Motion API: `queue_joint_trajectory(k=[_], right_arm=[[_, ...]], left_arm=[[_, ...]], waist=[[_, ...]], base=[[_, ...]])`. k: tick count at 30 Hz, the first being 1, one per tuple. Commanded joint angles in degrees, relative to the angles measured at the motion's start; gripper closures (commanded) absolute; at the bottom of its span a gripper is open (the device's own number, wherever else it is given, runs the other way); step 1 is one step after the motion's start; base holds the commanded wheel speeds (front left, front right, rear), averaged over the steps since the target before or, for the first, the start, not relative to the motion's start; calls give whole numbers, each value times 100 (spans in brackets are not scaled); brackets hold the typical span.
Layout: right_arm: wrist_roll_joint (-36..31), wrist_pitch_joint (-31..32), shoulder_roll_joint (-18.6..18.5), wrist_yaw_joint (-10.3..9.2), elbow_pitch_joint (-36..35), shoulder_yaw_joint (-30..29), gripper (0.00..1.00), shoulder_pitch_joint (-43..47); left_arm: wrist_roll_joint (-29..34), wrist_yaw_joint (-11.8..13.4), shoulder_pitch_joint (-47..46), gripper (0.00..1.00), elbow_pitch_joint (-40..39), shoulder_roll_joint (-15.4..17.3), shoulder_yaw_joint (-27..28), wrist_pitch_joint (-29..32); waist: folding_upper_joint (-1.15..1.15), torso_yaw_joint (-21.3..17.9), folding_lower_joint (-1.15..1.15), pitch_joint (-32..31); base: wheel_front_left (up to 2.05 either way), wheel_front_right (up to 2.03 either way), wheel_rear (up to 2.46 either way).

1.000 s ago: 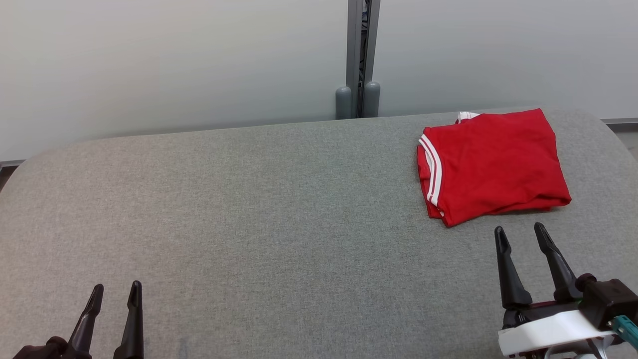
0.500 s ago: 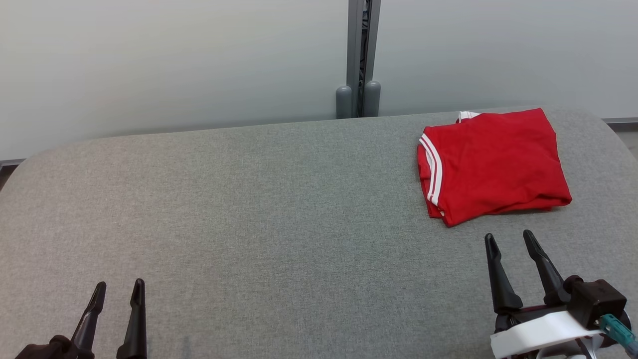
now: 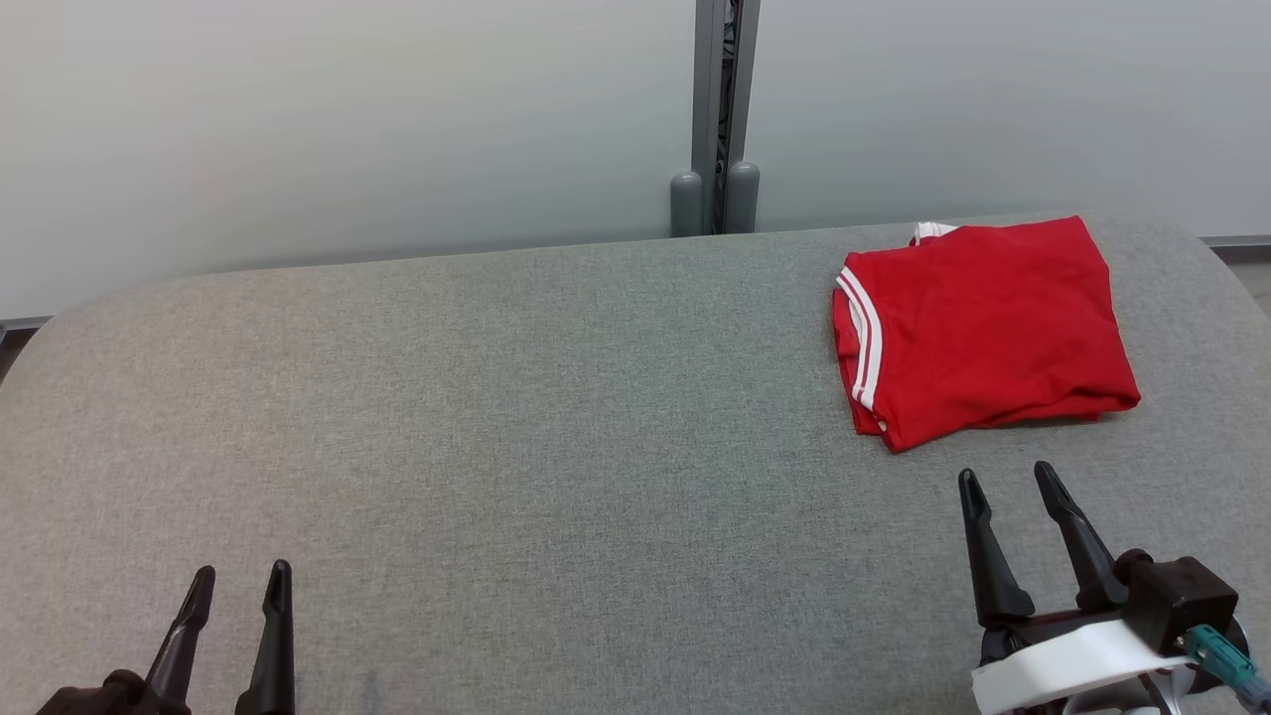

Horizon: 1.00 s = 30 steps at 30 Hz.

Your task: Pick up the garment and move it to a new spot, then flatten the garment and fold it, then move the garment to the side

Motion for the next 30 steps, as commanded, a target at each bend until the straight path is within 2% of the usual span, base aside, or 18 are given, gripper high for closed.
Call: queue_joint_trajectory(k=[1,18,19,24,30], right_arm=[[44,-27,-39,1,-6,1,0,-76],[56,-27,-39,1,43,51,0,-95],[51,1,0,0,48,44,100,-25],[155,37,66,0,249,102,100,157],[1197,31,57,0,338,662,100,-177]], left_arm=[[-7,-12,-22,0,3,45,0,-4],[-7,-12,-49,0,74,23,-36,-4],[-3,0,-6,100,76,-11,-34,0],[-96,1,11,100,303,-159,-4,54],[-899,0,37,100,376,-105,666,543]], waist=[[0,1,0,0],[0,6,0,-36],[0,7,0,-36],[0,13,0,-37],[0,30,0,-31]], base=[[0,0,0],[0,0,0],[0,0,0],[0,0,0],[0,0,0]])
